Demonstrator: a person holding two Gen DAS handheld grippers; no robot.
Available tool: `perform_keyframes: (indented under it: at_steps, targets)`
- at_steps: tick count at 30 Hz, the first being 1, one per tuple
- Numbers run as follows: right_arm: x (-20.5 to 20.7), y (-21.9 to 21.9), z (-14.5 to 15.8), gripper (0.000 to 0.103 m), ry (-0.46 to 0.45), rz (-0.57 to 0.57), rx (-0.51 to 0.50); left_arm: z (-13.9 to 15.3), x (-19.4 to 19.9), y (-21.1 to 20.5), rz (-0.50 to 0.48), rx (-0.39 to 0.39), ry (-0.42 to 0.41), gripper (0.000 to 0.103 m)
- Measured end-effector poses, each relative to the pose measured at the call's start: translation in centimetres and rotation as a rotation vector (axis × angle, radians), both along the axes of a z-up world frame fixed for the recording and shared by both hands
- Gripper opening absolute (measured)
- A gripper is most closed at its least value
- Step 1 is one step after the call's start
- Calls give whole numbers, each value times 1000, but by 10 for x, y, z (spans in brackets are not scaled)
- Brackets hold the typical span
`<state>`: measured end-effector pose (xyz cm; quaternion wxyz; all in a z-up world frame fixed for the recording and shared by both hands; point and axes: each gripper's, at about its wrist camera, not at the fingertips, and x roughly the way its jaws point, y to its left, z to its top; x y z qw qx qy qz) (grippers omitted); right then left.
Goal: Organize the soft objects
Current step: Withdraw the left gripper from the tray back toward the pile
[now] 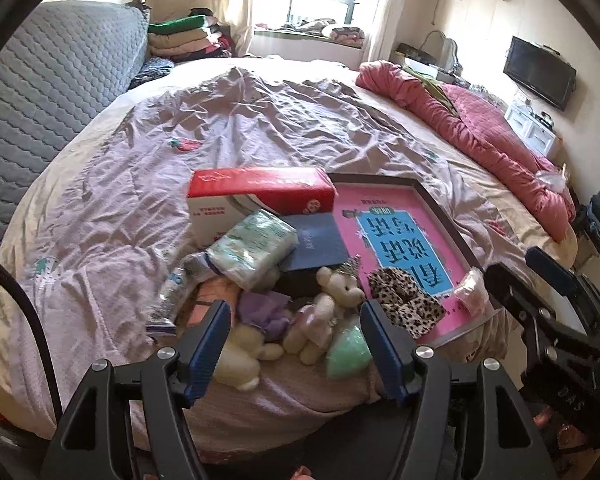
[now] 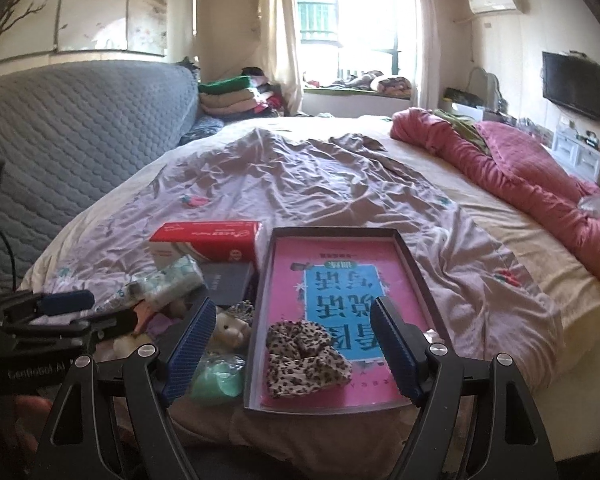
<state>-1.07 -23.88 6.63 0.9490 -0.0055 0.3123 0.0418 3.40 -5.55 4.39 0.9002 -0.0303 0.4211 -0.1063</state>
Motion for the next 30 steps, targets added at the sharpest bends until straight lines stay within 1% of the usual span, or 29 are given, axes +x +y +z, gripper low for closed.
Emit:
perform_keyframes:
  at_steps: [17,24,30]
  targets:
    - [-4,17,4,81,0,54,-18,11,5,72,147,-25,-7,67]
    - [-5,22,3,81,1,69,-16,10,3,90,175,-21,-5,67]
    - [-4,25,-4,81,19,88,-6,7,2,94,168,-27,-7,67]
